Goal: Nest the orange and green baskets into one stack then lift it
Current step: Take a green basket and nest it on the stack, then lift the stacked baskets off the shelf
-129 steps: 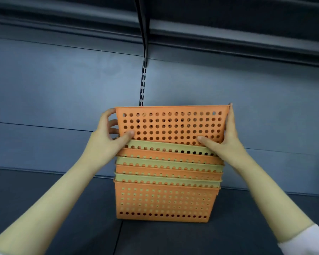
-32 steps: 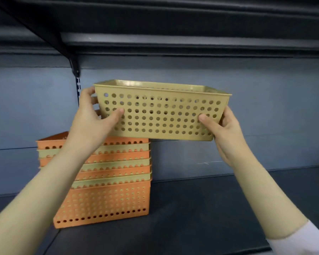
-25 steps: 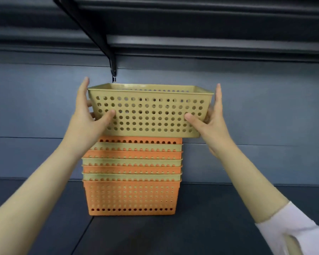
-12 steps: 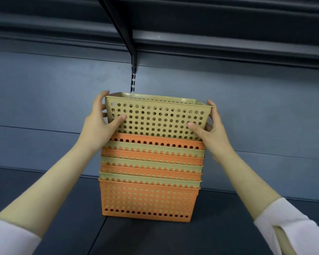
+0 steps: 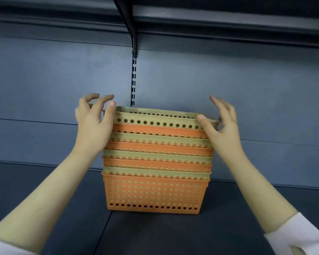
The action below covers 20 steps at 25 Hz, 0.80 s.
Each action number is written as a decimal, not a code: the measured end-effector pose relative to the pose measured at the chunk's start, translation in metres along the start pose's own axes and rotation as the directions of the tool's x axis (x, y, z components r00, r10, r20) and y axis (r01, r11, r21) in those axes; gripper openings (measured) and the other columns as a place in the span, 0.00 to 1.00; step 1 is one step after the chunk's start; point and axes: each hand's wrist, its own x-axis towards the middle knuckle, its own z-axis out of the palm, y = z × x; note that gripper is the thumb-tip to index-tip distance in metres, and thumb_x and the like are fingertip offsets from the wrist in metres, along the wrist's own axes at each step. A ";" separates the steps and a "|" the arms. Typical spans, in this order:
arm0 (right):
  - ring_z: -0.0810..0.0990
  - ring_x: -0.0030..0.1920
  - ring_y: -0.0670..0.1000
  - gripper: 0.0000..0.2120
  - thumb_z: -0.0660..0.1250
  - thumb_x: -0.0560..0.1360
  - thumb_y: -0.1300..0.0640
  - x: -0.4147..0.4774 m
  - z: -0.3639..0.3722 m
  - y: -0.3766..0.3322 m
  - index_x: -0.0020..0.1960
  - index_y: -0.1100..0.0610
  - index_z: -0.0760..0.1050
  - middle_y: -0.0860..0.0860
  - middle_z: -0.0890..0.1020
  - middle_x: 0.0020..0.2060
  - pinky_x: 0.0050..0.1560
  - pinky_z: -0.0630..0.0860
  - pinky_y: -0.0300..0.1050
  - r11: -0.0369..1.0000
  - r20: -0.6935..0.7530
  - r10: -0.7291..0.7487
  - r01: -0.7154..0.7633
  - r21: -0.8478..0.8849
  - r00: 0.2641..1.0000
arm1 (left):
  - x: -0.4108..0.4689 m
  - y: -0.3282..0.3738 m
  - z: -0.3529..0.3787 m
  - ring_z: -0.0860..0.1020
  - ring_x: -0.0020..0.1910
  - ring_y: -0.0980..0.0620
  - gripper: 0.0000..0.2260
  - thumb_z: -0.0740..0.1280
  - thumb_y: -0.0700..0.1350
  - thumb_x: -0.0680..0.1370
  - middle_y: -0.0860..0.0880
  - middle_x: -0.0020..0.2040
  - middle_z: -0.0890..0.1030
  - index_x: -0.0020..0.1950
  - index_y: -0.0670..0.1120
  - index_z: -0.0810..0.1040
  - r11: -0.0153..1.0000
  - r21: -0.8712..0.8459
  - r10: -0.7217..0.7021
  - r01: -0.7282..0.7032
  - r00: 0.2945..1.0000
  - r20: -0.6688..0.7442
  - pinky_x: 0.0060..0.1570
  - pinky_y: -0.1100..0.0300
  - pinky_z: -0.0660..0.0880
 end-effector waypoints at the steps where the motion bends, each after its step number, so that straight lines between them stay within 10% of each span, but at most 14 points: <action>1: 0.72 0.66 0.47 0.20 0.66 0.74 0.40 -0.005 0.005 0.003 0.64 0.44 0.73 0.45 0.74 0.64 0.65 0.71 0.45 0.999 0.011 0.026 -0.027 0.030 1.000 | -0.002 -0.004 0.004 0.67 0.63 0.55 0.14 0.55 0.54 0.82 0.53 0.62 0.71 0.60 0.52 0.78 1.000 -0.027 0.002 -0.001 1.000 0.018 0.62 0.59 0.63; 6: 0.79 0.47 0.40 0.06 0.69 0.77 0.52 -0.016 0.023 0.017 0.49 0.47 0.71 0.44 0.79 0.48 0.45 0.75 0.34 0.976 -0.111 0.069 -0.045 0.212 0.991 | -0.014 -0.016 0.022 0.73 0.46 0.70 0.07 0.56 0.53 0.83 0.64 0.49 0.77 0.52 0.52 0.71 0.964 -0.263 -0.050 0.046 0.999 -0.010 0.44 0.75 0.67; 13: 0.79 0.48 0.34 0.12 0.69 0.77 0.54 -0.018 0.026 0.019 0.56 0.46 0.69 0.38 0.79 0.50 0.44 0.76 0.32 0.941 -0.095 0.118 -0.081 0.329 0.988 | -0.022 -0.020 0.024 0.74 0.54 0.69 0.08 0.57 0.53 0.83 0.72 0.57 0.73 0.61 0.57 0.69 0.941 -0.336 -0.036 0.041 0.999 0.020 0.51 0.72 0.68; 20: 0.82 0.53 0.36 0.35 0.73 0.64 0.39 -0.085 0.026 0.034 0.68 0.34 0.64 0.35 0.83 0.54 0.49 0.75 0.37 0.679 0.390 0.488 -0.621 0.392 0.781 | -0.102 -0.041 0.019 0.79 0.60 0.57 0.32 0.66 0.71 0.68 0.60 0.62 0.80 0.70 0.62 0.67 0.665 -0.354 -0.475 0.658 0.738 0.479 0.64 0.44 0.72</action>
